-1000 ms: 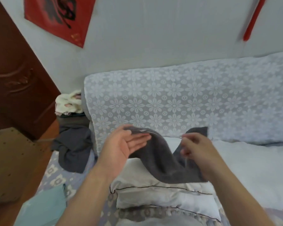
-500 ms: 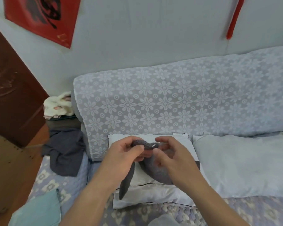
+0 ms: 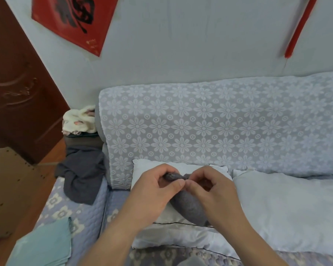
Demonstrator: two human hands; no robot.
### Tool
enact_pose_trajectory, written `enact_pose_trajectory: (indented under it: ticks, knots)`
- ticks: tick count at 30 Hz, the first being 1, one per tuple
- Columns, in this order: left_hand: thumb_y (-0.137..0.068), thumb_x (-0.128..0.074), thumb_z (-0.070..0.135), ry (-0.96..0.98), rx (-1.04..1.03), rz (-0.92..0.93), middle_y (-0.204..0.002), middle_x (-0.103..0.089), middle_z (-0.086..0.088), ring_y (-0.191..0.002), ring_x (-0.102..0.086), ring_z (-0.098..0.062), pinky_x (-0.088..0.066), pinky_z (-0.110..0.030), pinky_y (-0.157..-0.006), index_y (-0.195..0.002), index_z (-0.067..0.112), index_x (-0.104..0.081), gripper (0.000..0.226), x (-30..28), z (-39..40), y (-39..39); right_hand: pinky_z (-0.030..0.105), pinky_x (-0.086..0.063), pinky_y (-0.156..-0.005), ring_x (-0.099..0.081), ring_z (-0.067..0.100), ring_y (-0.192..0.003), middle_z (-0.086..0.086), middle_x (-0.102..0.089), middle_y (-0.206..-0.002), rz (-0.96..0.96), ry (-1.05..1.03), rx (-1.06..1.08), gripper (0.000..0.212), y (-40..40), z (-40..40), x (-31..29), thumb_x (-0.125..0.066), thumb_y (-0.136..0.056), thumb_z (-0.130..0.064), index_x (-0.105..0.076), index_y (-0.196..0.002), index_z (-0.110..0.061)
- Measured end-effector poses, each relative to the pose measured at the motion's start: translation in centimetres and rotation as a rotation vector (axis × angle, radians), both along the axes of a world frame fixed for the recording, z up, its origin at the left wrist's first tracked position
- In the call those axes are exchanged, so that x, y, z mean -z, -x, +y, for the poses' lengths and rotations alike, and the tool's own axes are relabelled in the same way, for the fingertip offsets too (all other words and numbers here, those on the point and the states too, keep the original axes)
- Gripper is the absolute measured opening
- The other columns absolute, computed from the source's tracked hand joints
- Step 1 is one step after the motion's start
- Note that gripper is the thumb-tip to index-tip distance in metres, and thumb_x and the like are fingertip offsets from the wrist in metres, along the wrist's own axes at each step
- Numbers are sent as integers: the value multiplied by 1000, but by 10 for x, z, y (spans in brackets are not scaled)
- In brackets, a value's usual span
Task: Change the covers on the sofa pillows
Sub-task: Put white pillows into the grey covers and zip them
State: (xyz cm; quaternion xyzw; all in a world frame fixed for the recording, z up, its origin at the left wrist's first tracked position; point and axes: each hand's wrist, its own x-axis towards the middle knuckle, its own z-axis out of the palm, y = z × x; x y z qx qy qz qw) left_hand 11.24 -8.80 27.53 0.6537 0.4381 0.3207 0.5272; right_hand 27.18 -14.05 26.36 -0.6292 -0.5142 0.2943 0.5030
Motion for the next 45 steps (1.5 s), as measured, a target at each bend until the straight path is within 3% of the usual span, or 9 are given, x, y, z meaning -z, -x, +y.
enact_pose_trajectory:
  ticks: [4, 8, 12, 20, 25, 26, 30, 37, 45]
  knots:
    - [-91, -72, 27, -10, -9, 46, -68, -68, 2, -66, -64, -15, -54, -42, -68, -84, 28, -67, 8, 1, -3, -1, 14, -47, -70, -65, 8, -79, -10, -69, -77, 5, 38, 19, 13, 5, -2, 4, -73, -86, -16, -68, -76, -22]
    - [-95, -67, 29, -152, 43, 240, -54, -51, 11, -51, -41, -4, -33, -19, -53, -82, 28, -62, 14, -2, -7, 0, 22, -49, -68, -64, 13, -73, 5, -70, -76, 589, 248, 65, 13, 8, -1, 10, -67, -93, -14, -69, -84, -4]
    - [-94, -68, 32, -209, 44, 285, -55, -49, 7, -52, -39, -7, -33, -27, -55, -77, 24, -58, 21, -1, -11, 8, 31, -47, -71, -61, 15, -71, 9, -67, -76, 467, 381, 147, 17, 2, 14, 33, -68, -92, -16, -66, -77, -9]
    - [-91, -71, 16, 123, -290, -146, -58, -33, -4, -53, -30, -18, -22, -37, -58, -71, 4, -54, 29, 0, 5, 58, 41, -47, -76, -58, 26, -77, 10, -67, -83, 138, 520, 485, 15, -87, 44, 100, -69, -87, -13, -63, -80, -1]
    - [-100, -50, 46, -185, -368, 1180, -91, -52, 3, -91, -51, -22, -45, -38, -71, -93, 28, -55, 20, 41, 19, 107, 18, -42, -68, -61, 8, -75, -7, -65, -72, -145, 283, 263, 15, -75, 32, 66, -68, -87, -12, -63, -73, -14]
    - [-98, -49, 51, -233, -305, 1261, -102, -51, 3, -102, -48, -23, -46, -39, -81, -102, 31, -57, 21, 46, 18, 106, 13, -42, -67, -62, 6, -76, -9, -67, -73, -169, 248, 209, 16, -65, 29, 59, -70, -86, -11, -64, -72, -17]
    - [-95, -50, 59, -276, 34, 779, -122, -54, 17, -118, -47, -10, -41, -32, -101, -123, 37, -57, 37, 64, 7, 48, 17, -46, -67, -63, 5, -74, -12, -67, -71, -216, 171, 49, 19, -22, 19, 39, -73, -85, -14, -64, -70, -22]
    - [-102, -45, 36, -146, 52, 256, -72, -57, 11, -67, -53, -9, -46, -42, -66, -79, 31, -47, 23, 96, -23, -9, 29, -48, -73, -59, 3, -78, -10, -63, -74, -246, 170, 85, 19, 8, 5, 29, -67, -89, -16, -58, -73, -22]
    - [-103, -45, 47, -219, 287, 511, -64, -52, 2, -63, -50, -16, -44, -38, -63, -80, 29, -45, 30, 87, -9, -6, 27, -40, -63, -53, 11, -69, -2, -61, -74, -110, 508, 78, 18, -20, 13, 62, -64, -90, -14, -56, -74, -11]
